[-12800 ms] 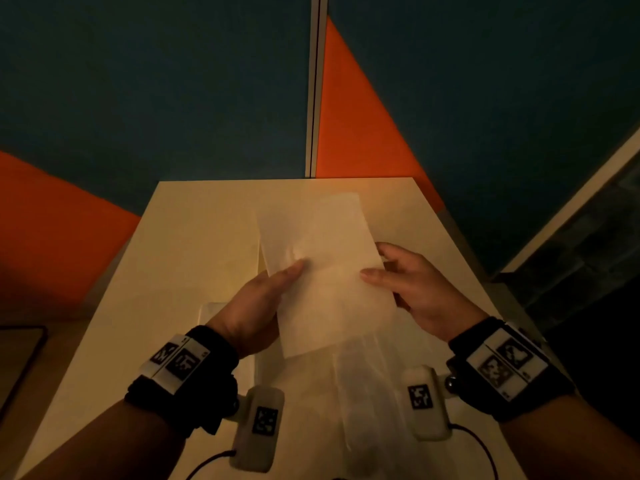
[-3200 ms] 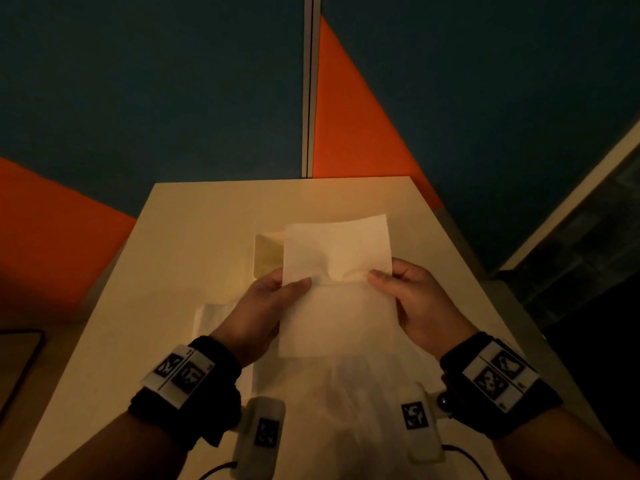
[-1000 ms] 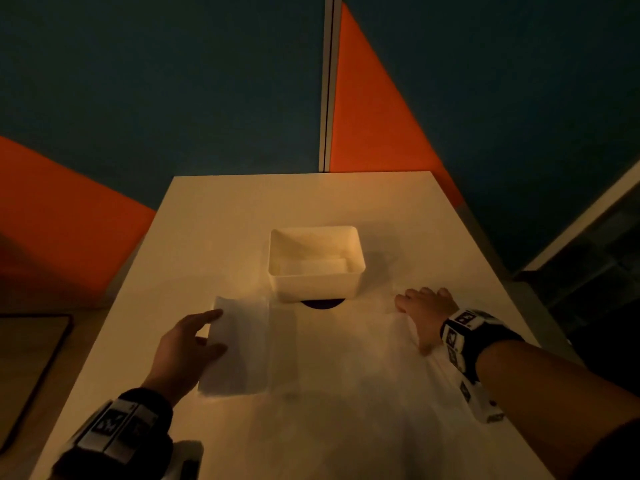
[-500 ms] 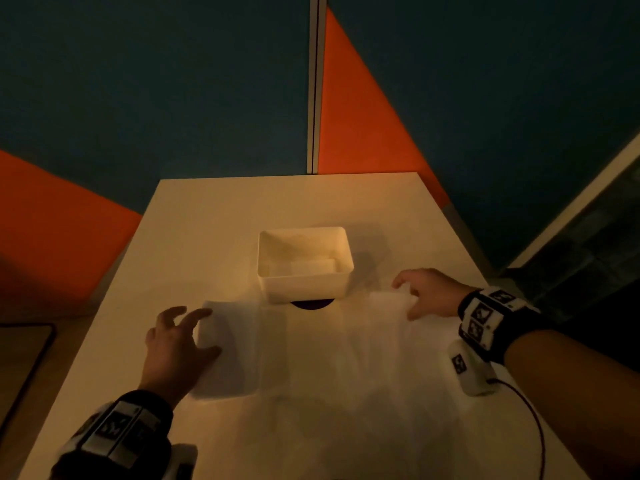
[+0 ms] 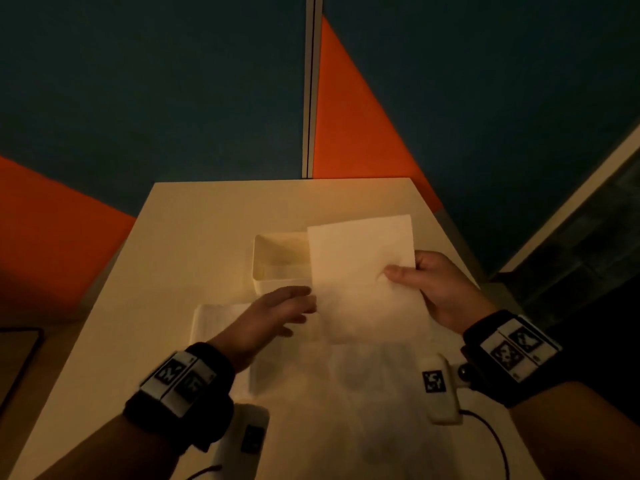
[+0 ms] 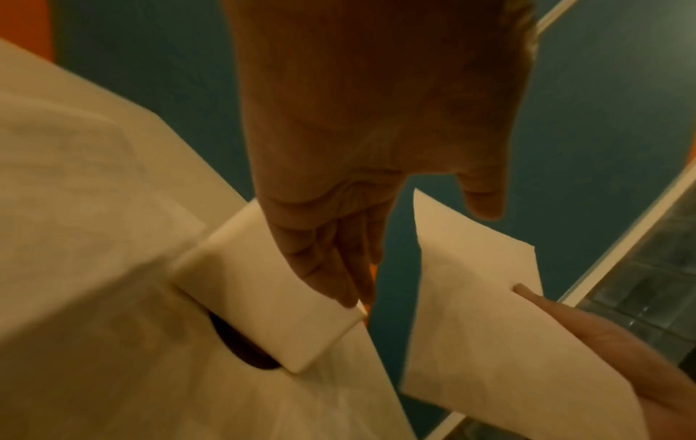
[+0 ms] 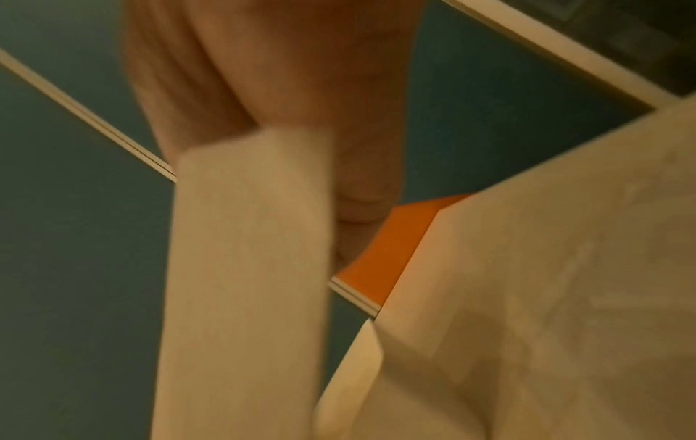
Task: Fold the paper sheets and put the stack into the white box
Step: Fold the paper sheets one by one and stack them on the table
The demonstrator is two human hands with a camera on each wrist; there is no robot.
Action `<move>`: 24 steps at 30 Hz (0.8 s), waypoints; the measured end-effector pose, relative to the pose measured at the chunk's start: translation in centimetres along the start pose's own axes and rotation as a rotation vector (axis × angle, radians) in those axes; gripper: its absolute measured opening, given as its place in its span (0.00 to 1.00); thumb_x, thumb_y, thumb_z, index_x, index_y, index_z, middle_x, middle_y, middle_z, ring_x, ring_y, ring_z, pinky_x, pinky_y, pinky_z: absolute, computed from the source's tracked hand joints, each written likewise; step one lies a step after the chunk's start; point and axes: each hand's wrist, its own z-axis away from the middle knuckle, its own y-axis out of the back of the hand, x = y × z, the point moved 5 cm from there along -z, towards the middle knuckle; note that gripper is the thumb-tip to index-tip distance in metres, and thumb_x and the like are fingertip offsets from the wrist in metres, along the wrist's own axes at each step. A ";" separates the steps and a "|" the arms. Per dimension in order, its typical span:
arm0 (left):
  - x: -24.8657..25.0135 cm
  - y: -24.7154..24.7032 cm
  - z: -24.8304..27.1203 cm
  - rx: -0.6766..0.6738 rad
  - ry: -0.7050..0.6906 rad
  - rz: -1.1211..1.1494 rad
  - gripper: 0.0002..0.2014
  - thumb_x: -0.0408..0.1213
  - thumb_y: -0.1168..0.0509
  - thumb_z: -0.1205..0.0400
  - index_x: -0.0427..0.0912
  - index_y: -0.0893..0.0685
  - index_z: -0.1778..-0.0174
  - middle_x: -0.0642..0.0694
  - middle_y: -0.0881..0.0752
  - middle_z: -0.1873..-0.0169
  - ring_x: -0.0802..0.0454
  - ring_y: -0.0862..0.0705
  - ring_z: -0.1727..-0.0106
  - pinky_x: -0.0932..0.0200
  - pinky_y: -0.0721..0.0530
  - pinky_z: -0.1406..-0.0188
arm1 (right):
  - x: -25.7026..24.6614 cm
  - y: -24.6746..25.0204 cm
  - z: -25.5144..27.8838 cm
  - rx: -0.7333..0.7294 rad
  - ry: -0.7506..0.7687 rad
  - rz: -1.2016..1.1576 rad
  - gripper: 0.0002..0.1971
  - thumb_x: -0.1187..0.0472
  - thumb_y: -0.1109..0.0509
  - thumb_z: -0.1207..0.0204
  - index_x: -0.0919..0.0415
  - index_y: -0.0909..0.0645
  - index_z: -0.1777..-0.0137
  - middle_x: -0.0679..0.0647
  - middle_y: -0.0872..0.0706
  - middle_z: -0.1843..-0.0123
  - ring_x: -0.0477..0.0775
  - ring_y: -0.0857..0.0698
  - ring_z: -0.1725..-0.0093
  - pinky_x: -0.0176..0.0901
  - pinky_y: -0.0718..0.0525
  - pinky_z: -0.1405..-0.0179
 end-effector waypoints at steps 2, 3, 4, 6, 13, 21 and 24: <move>0.9 -1.1 -0.3 -0.039 -0.006 0.085 0.24 0.59 0.34 0.29 0.53 0.18 0.39 0.52 0.12 0.45 0.51 0.15 0.43 0.51 0.19 0.41 | 0.3 -0.9 0.4 0.004 0.011 -0.063 0.07 0.70 0.32 0.25 0.62 0.15 0.50 0.57 0.09 0.53 0.52 0.11 0.56 0.43 0.11 0.58; 1.3 -1.5 -0.3 -0.030 -0.019 0.144 0.18 0.53 0.33 0.24 0.51 0.17 0.41 0.51 0.11 0.46 0.50 0.14 0.44 0.50 0.17 0.43 | 0.4 -1.3 0.5 0.000 0.017 -0.089 0.07 0.70 0.32 0.25 0.62 0.15 0.50 0.57 0.09 0.53 0.53 0.11 0.56 0.44 0.11 0.57; 1.7 -1.8 -0.4 -0.007 -0.036 0.202 0.13 0.47 0.34 0.21 0.48 0.16 0.42 0.50 0.11 0.46 0.50 0.13 0.46 0.51 0.15 0.46 | 0.6 -1.7 0.6 -0.002 0.024 -0.114 0.08 0.70 0.32 0.25 0.63 0.15 0.50 0.57 0.09 0.54 0.52 0.11 0.57 0.44 0.11 0.57; 2.3 -1.8 -0.5 0.041 -0.093 0.289 0.11 0.38 0.34 0.20 0.42 0.14 0.44 0.46 0.10 0.50 0.50 0.11 0.53 0.56 0.12 0.57 | 0.8 -2.1 0.8 0.000 0.036 -0.161 0.08 0.71 0.33 0.25 0.63 0.15 0.50 0.56 0.09 0.55 0.52 0.11 0.57 0.45 0.11 0.56; 2.6 -0.8 -0.1 0.105 -0.214 0.394 0.08 0.30 0.36 0.20 0.31 0.15 0.49 0.41 0.11 0.62 0.50 0.14 0.64 0.58 0.14 0.66 | 1.3 -2.4 1.3 -0.058 0.044 -0.130 0.13 0.76 0.33 0.27 0.62 0.15 0.47 0.57 0.09 0.52 0.55 0.11 0.52 0.49 0.12 0.51; 2.8 0.5 0.5 -0.239 -0.136 0.273 0.16 0.23 0.32 0.30 0.41 0.09 0.50 0.45 0.11 0.46 0.49 0.13 0.47 0.60 0.14 0.52 | -1.8 -1.2 1.5 -0.036 0.137 0.108 0.08 0.77 0.33 0.27 0.65 0.16 0.61 0.49 0.13 0.63 0.43 0.15 0.65 0.34 0.15 0.68; 3.3 0.3 1.3 -0.424 -0.107 0.239 0.22 0.31 0.32 0.35 0.43 0.11 0.44 0.42 0.17 0.35 0.42 0.18 0.35 0.49 0.18 0.37 | -3.4 -2.0 1.4 -0.128 0.195 0.279 0.09 0.76 0.30 0.29 0.62 0.15 0.63 0.47 0.13 0.65 0.39 0.14 0.66 0.30 0.18 0.70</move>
